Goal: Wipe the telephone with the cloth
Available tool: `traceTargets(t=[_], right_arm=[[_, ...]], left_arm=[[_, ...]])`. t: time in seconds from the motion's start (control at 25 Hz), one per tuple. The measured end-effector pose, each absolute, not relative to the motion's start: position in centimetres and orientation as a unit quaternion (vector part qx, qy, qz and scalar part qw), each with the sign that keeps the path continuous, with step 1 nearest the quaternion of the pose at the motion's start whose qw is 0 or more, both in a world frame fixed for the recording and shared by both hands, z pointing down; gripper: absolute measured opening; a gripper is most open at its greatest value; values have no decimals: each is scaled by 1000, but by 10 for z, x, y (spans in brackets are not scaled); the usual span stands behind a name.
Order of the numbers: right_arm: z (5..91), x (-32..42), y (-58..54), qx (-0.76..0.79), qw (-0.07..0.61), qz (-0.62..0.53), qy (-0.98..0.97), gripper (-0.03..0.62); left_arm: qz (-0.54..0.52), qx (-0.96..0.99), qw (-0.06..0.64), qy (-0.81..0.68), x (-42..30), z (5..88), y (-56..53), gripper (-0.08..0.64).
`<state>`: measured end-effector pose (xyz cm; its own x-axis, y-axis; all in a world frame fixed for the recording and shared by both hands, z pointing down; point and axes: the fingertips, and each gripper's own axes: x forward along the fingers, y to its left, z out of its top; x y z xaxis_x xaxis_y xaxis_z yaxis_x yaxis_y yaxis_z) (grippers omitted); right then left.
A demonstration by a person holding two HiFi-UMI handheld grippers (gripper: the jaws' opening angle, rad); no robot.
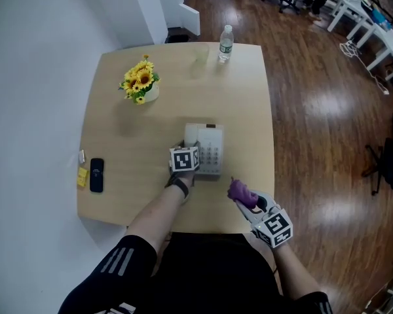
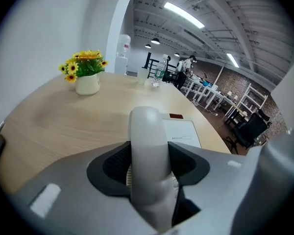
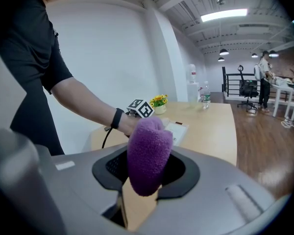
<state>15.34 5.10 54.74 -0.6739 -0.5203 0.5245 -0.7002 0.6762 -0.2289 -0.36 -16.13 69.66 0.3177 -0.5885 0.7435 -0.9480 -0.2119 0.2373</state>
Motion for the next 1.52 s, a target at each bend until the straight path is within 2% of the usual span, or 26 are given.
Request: traceTargets(t=[0.32, 0.48, 0.76, 0.96, 1.08, 1.52], right_arm=[[537, 149, 41, 341, 196, 205, -896, 135], [527, 147, 29, 349, 171, 215, -896, 135], [506, 133, 9, 371, 117, 251, -887, 137], [495, 102, 12, 381, 94, 249, -885, 137], [485, 86, 21, 380, 79, 248, -888, 137], [455, 84, 92, 332, 77, 216, -915, 137]], left_arm=[[273, 754, 330, -498, 2, 695, -159, 276], [253, 778, 323, -477, -3, 666, -147, 276], [234, 878, 251, -332, 2, 601, -71, 258], [171, 915, 261, -255, -16, 561, -15, 258], [173, 932, 231, -220, -26, 550, 13, 258], [144, 929, 188, -286, -35, 509, 67, 261]])
